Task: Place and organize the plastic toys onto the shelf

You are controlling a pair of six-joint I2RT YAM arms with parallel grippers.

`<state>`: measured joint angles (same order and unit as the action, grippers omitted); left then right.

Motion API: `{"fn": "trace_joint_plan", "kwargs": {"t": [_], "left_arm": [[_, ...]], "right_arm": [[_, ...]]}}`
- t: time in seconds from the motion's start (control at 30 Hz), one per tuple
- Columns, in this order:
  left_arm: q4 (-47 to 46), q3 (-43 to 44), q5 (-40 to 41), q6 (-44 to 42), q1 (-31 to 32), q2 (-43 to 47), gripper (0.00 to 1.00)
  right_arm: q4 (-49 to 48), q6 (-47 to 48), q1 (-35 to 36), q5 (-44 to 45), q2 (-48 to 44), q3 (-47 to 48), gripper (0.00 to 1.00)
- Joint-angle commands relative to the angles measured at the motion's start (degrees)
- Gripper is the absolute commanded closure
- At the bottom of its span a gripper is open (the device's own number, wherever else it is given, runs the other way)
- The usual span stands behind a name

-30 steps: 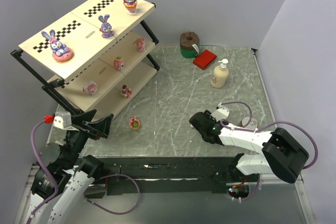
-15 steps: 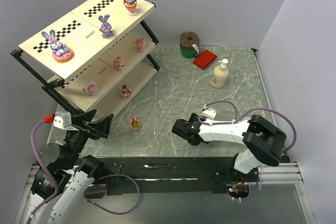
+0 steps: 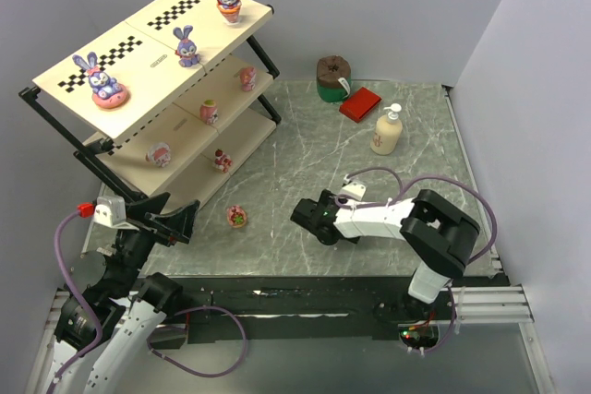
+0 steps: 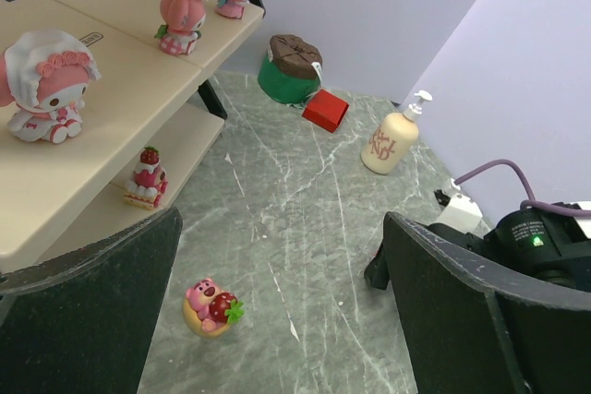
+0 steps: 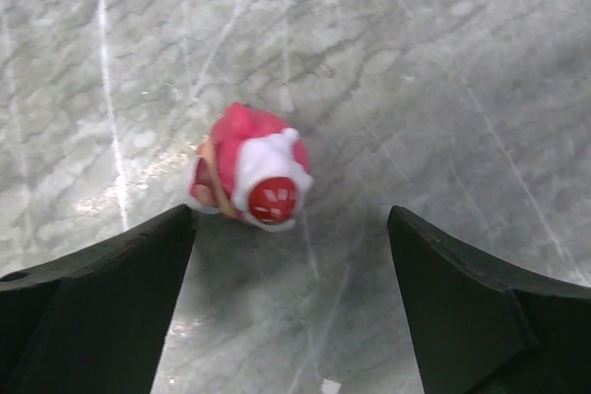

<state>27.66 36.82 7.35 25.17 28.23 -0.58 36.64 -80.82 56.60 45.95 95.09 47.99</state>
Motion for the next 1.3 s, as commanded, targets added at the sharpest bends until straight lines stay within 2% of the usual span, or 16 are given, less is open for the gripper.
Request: {"fn": "trace_joint_plan", "kwargs": {"t": [0.0, 0.13, 0.3, 0.37, 0.43, 0.53, 0.63, 0.67, 0.7, 0.83, 0.87, 0.97, 1.1, 1.23, 1.27], "left_arm": [[-1.82, -0.08, -0.68, -0.21, -0.02, 6.73, 0.04], [-1.73, -0.08, -0.59, -0.3, -0.02, 6.73, 0.04], [-1.82, -0.08, -0.67, -0.21, -0.02, 6.64, 0.04], [-1.82, -0.08, -0.76, -0.29, -0.02, 6.47, 0.04], [-1.82, -0.08, -0.76, -0.38, -0.02, 6.47, 0.04], [-1.73, -0.08, -0.59, -0.21, -0.02, 6.73, 0.04], [-1.73, -0.08, -0.59, -0.21, -0.02, 6.73, 0.04], [-1.73, -0.08, -0.59, -0.21, -0.02, 6.73, 0.04], [-1.82, -0.08, -0.67, -0.21, -0.02, 6.64, 0.04], [-1.82, -0.08, -0.68, -0.3, -0.02, 6.47, 0.04], [-1.82, -0.08, -0.68, -0.21, -0.02, 6.47, 0.04], [-1.73, -0.08, -0.5, -0.21, -0.02, 6.47, 0.04], [-1.82, -0.08, -0.5, -0.12, -0.02, 6.21, 0.04], [-1.73, -0.08, -0.5, -0.12, -0.02, 5.68, 0.04], [-1.73, -0.08, -0.5, -0.12, -0.02, 5.68, 0.04]], "right_arm": [[-0.61, 1.1, -1.05, 0.8, 1.85, 3.07, 0.03], [-4.11, 3.99, -3.68, 0.28, 1.07, 2.55, 0.04], [-8.42, 8.12, -5.35, 1.24, -0.52, 0.09, 0.17], [-13.07, 10.32, -6.23, 1.16, -0.96, -1.39, 0.2], [-21.3, 16.99, -7.46, -0.59, -1.13, -2.89, 0.23], [-28.53, 24.73, -8.69, -3.67, -0.52, -5.18, 0.32], [-42.32, 36.32, -8.79, -9.44, -1.04, -9.04, 0.77], [-51.14, 39.91, -8.7, -12.44, -1.13, -11.23, 0.95], [-55.32, 48.13, -8.7, -15.77, -1.13, -12.29, 0.99], [-66.86, 62.16, -8.17, -35.02, -0.17, -14.5, 1.0], [-66.79, 63.92, -8.26, -42.1, 0.09, -13.63, 1.0], [-65.56, 71.56, -8.08, -53.02, 1.59, -11.35, 1.0], [-63.54, 76.85, -7.65, -61.84, 2.47, -9.23, 1.0], [-59.59, 79.15, -7.56, -61.26, 3.52, -6.95, 1.0], [-59.32, 79.32, -7.56, -60.46, 3.61, -6.59, 0.95]]}}
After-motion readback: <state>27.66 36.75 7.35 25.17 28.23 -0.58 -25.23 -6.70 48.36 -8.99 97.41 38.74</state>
